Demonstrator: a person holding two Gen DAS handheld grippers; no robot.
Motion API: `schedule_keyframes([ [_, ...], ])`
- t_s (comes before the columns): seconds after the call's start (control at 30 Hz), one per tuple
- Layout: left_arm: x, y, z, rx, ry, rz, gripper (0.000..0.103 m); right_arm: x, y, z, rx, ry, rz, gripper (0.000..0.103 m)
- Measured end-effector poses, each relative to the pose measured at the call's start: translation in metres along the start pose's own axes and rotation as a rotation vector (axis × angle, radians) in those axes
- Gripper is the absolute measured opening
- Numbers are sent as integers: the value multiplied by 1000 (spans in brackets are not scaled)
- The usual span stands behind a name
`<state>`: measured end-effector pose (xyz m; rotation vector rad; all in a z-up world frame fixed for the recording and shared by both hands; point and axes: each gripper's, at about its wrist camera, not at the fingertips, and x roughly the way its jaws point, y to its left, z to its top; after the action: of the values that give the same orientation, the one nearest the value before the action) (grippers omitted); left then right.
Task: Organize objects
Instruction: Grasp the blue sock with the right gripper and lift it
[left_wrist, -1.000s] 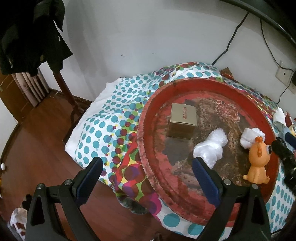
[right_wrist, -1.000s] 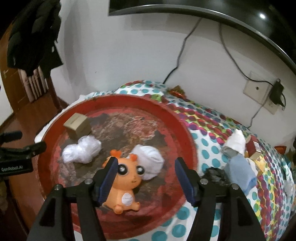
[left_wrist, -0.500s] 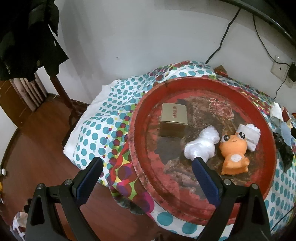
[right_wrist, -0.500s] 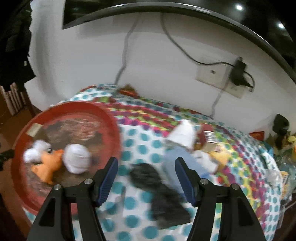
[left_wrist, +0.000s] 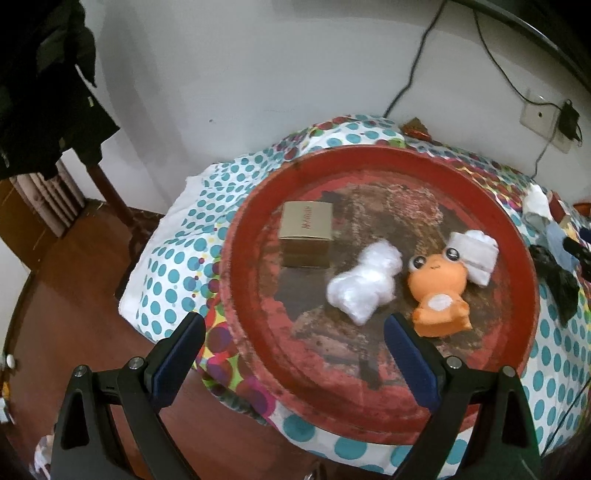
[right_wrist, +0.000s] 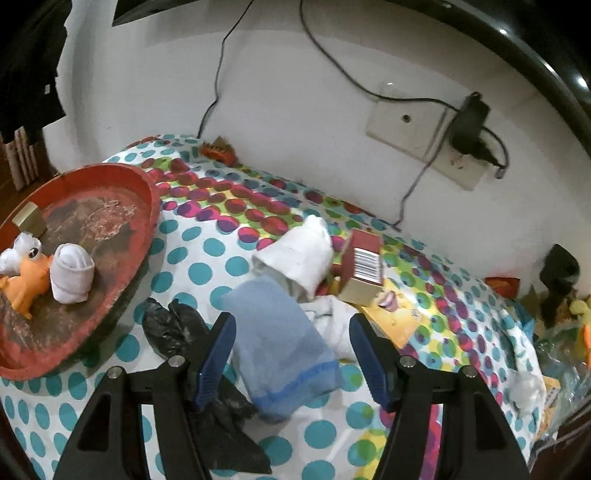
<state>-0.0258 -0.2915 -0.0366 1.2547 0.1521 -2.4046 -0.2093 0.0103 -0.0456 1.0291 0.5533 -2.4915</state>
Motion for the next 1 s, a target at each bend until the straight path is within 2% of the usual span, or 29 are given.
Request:
schedule_keyframes([
  [0.1,-4,-7,0,17,-10,-18,97,7,5,4,-32,0,10,66],
  [0.27,-2,-14,-2,37,3,-25,97,29,11,6,-78,46,13,66],
  [0.37,-1,-17,-3,42,5,-22,97,39,11,2,-64,66,29,65],
  [0.47,0,-17,-3,38,7,-28,97,44,12,-3,-49,68,40,61],
  [0.67,-2,-20,-4,49,2,-21,97,41,13,-7,-5,56,66,33],
  [1.0,-6,-32,-5,72,-7,-20,97,2,-13,-19,147,-24,101,30],
])
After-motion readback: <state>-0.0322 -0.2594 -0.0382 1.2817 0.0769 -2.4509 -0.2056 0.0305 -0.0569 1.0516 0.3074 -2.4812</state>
